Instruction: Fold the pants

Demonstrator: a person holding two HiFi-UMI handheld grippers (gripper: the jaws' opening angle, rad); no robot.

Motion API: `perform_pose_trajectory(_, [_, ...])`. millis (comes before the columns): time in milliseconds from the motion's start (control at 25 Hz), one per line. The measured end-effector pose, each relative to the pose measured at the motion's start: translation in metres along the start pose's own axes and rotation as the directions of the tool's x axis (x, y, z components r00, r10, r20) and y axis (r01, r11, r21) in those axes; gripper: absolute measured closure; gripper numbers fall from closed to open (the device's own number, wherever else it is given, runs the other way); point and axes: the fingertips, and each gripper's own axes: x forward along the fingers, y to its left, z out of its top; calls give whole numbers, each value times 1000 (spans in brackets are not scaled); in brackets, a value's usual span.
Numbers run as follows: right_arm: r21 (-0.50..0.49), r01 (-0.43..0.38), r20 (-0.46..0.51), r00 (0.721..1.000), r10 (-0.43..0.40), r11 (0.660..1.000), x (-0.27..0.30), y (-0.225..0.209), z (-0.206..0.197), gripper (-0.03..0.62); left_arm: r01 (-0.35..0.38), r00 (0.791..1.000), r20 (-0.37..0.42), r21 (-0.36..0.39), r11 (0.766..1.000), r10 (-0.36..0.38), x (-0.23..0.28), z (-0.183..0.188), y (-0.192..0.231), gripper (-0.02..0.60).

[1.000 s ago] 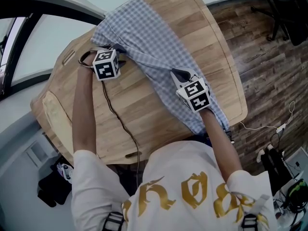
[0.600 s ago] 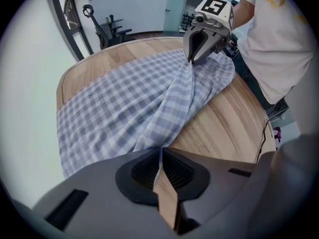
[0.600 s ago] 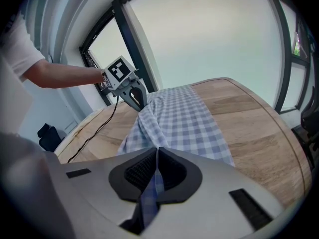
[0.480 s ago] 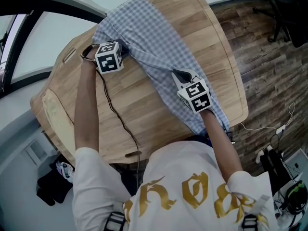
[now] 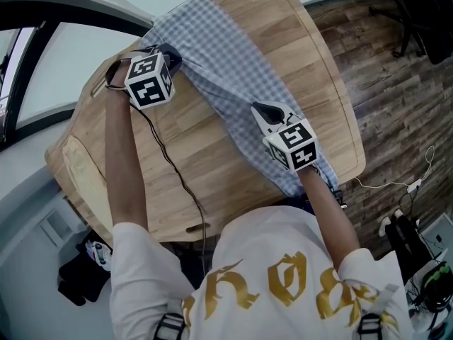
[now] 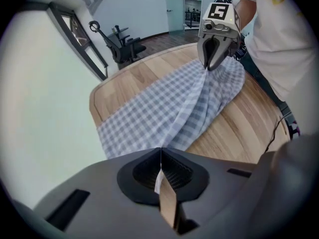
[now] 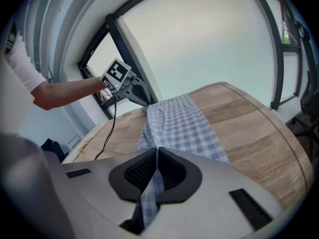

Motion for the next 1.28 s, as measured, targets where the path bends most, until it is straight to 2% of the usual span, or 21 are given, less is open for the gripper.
perform_pose_trajectory(200, [24,60,49,997,-62,998,-12,-17,13,562,-80,997,-4,52,995,81,-9,32,46,540])
perform_pose_trajectory(360, [38,124,67,990,-126,992,-20,-42,20,562,-118,993,-17,85,989,120,-4,55,80,540])
perform_pose_trajectory(640, [-23,251,0,968,-251,968,-10,-85,6,561,-65,997,-25,96,993,67,48,84,104,540])
perform_pose_trajectory(880, [-56,297,-61,952,-300,953,1,-101,-12,560,-71,997,-35,102,992,75,82,92,108,540])
perform_pose_trajectory(960, [-60,285,-66,955,-289,957,2,-102,-13,560,-89,996,-13,59,994,90,85,88,108,538])
perform_pose_trajectory(1080, [-46,270,-67,960,-272,962,2,-102,-13,548,-60,998,10,-70,996,60,75,63,107,535])
perform_pose_trajectory(1200, [-56,271,-69,959,-274,961,2,-103,-12,542,-15,999,27,-159,987,19,61,38,102,408])
perform_pose_trajectory(1280, [-62,268,-71,960,-272,961,3,-103,-12,542,-8,999,49,-181,983,17,53,31,101,377])
